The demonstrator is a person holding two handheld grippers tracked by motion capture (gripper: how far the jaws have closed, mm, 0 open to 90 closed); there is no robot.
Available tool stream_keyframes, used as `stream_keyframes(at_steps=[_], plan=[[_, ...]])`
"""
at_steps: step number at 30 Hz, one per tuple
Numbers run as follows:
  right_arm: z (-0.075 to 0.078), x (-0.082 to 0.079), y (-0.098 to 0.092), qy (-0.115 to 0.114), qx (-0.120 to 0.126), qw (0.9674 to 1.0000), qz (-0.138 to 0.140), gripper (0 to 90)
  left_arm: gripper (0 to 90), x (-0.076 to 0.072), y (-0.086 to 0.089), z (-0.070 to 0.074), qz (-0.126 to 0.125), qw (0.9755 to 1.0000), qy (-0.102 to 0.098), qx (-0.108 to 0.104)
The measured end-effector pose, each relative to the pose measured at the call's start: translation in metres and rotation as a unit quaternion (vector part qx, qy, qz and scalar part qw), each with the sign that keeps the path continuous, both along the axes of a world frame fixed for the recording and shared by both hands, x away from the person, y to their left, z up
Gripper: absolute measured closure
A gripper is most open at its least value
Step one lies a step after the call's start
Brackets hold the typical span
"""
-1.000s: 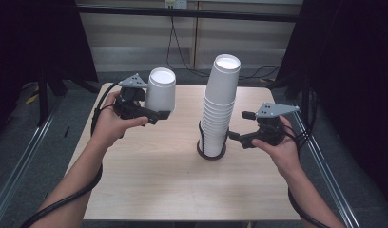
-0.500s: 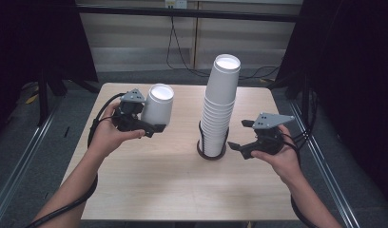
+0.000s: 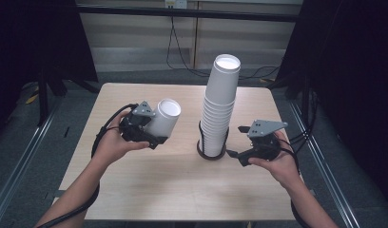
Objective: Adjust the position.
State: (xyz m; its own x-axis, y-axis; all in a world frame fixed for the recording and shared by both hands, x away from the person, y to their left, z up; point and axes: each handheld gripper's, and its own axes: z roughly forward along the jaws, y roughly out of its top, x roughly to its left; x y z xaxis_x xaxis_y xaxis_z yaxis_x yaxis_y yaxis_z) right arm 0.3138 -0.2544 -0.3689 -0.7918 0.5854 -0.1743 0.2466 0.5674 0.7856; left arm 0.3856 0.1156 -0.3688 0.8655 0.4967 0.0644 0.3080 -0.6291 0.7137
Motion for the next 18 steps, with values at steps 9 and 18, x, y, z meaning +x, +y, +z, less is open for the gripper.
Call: stream_keyframes(at_steps=[9, 18], plan=[[-0.006, -0.003, 0.015, 0.011, -0.058, 0.9978, 0.032, 14.3, 13.0, -0.014, -0.013, -0.014, -0.019, 0.9979, -0.009, 0.061], [-0.009, -0.002, 0.028, 0.035, -0.097, 0.9928, 0.062, 14.9, 12.8, -0.024, -0.026, -0.022, -0.062, 0.9914, -0.003, 0.115]])
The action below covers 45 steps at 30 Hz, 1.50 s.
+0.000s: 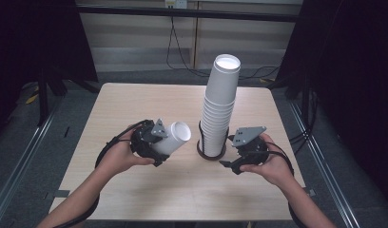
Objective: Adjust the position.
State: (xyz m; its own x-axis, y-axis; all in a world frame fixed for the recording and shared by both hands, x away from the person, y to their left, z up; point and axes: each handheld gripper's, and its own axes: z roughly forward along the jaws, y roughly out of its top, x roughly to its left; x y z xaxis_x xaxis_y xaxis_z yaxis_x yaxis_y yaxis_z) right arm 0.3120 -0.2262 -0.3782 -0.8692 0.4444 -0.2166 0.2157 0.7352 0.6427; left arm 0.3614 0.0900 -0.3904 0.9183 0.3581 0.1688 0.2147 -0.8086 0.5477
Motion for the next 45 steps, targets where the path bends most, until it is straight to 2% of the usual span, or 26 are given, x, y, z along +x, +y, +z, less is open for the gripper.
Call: stream_keyframes(at_steps=[1, 5, 9, 13, 15, 17, 19, 20, 26, 28, 29, 38, 40, 42, 45], plan=[[0.0, 0.0, 0.0, 0.0, 0.0, 1.0, 0.0, 14.9, 12.8, -0.002, -0.002, -0.002, -0.001, 1.0, -0.007, 0.002], [-0.002, 0.0, 0.007, 0.012, -0.019, 0.9996, 0.018, 14.9, 12.9, -0.004, -0.005, -0.003, -0.018, 0.9997, -0.003, 0.016], [-0.003, 0.0, 0.013, 0.017, -0.033, 0.999, 0.026, 14.8, 12.9, -0.006, -0.008, -0.006, -0.019, 0.9997, -0.004, 0.017], [-0.004, 0.0, 0.023, 0.02, -0.041, 0.9981, 0.042, 14.8, 12.9, -0.01, -0.013, -0.008, -0.027, 0.999, -0.009, 0.035], [-0.003, 0.0, 0.027, 0.024, -0.049, 0.9977, 0.04, 14.9, 12.9, -0.012, -0.016, -0.008, -0.031, 0.9984, -0.011, 0.045], [-0.002, 0.0, 0.032, 0.025, -0.053, 0.9971, 0.049, 14.8, 12.9, -0.015, -0.019, -0.01, -0.032, 0.9983, -0.014, 0.046], [0.0, -0.001, 0.036, 0.028, -0.058, 0.9965, 0.052, 14.8, 12.9, -0.017, -0.021, -0.01, -0.041, 0.9972, -0.015, 0.062], [0.001, 0.0, 0.039, 0.027, -0.06, 0.9962, 0.057, 14.9, 12.9, -0.018, -0.023, -0.011, -0.04, 0.9973, -0.014, 0.059], [0.005, 0.0, 0.051, 0.032, -0.076, 0.9941, 0.07, 14.8, 12.9, -0.021, -0.031, -0.013, -0.058, 0.9951, -0.018, 0.078], [0.006, 0.0, 0.055, 0.036, -0.083, 0.993, 0.076, 14.8, 12.9, -0.023, -0.034, -0.014, -0.058, 0.995, -0.015, 0.079], [0.006, 0.001, 0.059, 0.039, -0.09, 0.992, 0.08, 14.8, 12.9, -0.025, -0.036, -0.014, -0.064, 0.9939, -0.016, 0.089], [0.005, 0.003, 0.07, 0.046, -0.1, 0.9898, 0.09, 14.7, 12.8, -0.028, -0.043, -0.015, -0.071, 0.9923, -0.013, 0.101], [0.005, 0.003, 0.073, 0.044, -0.102, 0.9895, 0.093, 14.6, 12.8, -0.029, -0.044, -0.015, -0.072, 0.9912, -0.016, 0.11], [0.006, 0.003, 0.075, 0.047, -0.104, 0.989, 0.095, 14.7, 12.8, -0.03, -0.046, -0.016, -0.077, 0.9914, -0.013, 0.105], [0.007, 0.003, 0.078, 0.048, -0.103, 0.9887, 0.098, 14.6, 12.8, -0.03, -0.048, -0.017, -0.082, 0.9902, -0.016, 0.112]])
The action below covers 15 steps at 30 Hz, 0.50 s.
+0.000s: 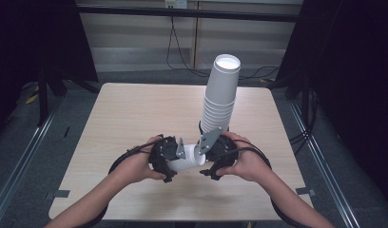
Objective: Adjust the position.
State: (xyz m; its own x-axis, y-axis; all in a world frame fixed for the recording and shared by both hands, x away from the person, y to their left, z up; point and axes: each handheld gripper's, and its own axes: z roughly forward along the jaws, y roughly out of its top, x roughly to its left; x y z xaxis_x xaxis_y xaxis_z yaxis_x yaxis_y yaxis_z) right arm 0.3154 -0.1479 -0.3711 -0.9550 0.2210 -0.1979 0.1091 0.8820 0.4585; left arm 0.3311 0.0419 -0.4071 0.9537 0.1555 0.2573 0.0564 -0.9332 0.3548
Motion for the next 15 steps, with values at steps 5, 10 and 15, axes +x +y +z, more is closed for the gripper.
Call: stream_keyframes(at_steps=[5, 10, 15], plan=[[0.002, 0.001, 0.004, 0.009, 0.003, 0.9999, 0.006, 14.3, 12.8, -0.001, -0.003, -0.002, -0.003, 1.0, -0.002, 0.006], [0.001, 0.003, 0.01, 0.011, -0.003, 0.9998, 0.016, 14.1, 12.8, -0.002, -0.006, -0.003, -0.005, 1.0, -0.002, 0.006], [0.003, 0.005, 0.013, 0.01, -0.009, 0.9997, 0.022, 14.0, 12.8, -0.004, -0.01, -0.002, -0.011, 0.9999, -0.008, 0.007]])
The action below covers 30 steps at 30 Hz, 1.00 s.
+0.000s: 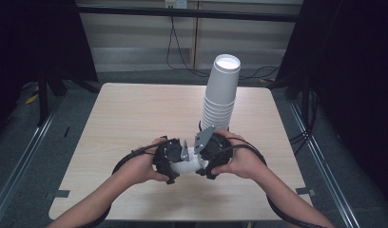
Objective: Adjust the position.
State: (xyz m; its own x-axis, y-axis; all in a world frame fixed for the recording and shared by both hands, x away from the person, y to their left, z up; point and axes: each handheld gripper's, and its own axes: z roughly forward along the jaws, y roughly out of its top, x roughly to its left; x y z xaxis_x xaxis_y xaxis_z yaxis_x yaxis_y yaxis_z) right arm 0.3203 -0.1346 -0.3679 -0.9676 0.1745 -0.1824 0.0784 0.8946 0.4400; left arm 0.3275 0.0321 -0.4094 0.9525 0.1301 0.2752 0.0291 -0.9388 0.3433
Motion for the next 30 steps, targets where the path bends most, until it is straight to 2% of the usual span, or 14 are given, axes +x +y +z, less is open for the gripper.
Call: stream_keyframes(at_steps=[1, 8, 13, 16, 17, 22, 24, 30], plan=[[0.001, 0.0, 0.001, 0.005, 0.003, 1.0, 0.001, 13.9, 12.7, -0.001, -0.001, 0.001, -0.004, 1.0, 0.005, 0.007], [0.003, 0.0, 0.006, 0.016, -0.004, 0.9999, 0.002, 14.4, 12.7, -0.001, -0.004, 0.001, -0.009, 0.9999, 0.002, 0.006], [0.002, 0.002, 0.011, 0.034, -0.021, 0.9992, -0.002, 15.4, 12.6, -0.002, -0.006, 0.0, -0.01, 0.9999, -0.005, 0.003], [0.0, 0.002, 0.013, 0.035, -0.026, 0.9991, 0.001, 15.5, 12.7, -0.002, -0.006, -0.001, -0.01, 0.9999, 0.001, 0.006], [-0.001, 0.003, 0.014, 0.041, -0.027, 0.9988, 0.001, 17.4, 12.6, -0.002, -0.005, -0.001, -0.016, 0.9998, 0.011, 0.006], [-0.003, 0.005, 0.015, 0.045, -0.024, 0.9987, 0.0, 21.5, 12.6, -0.002, -0.005, 0.0, -0.009, 1.0, 0.002, -0.002], [-0.004, 0.005, 0.015, 0.045, -0.022, 0.9988, 0.0, 21.9, 12.6, -0.002, -0.005, 0.0, -0.01, 0.9999, 0.003, 0.004], [-0.003, 0.004, 0.013, 0.04, -0.027, 0.9988, -0.003, 24.0, 11.6, 0.0, -0.005, 0.001, -0.017, 0.9998, 0.003, -0.002]])
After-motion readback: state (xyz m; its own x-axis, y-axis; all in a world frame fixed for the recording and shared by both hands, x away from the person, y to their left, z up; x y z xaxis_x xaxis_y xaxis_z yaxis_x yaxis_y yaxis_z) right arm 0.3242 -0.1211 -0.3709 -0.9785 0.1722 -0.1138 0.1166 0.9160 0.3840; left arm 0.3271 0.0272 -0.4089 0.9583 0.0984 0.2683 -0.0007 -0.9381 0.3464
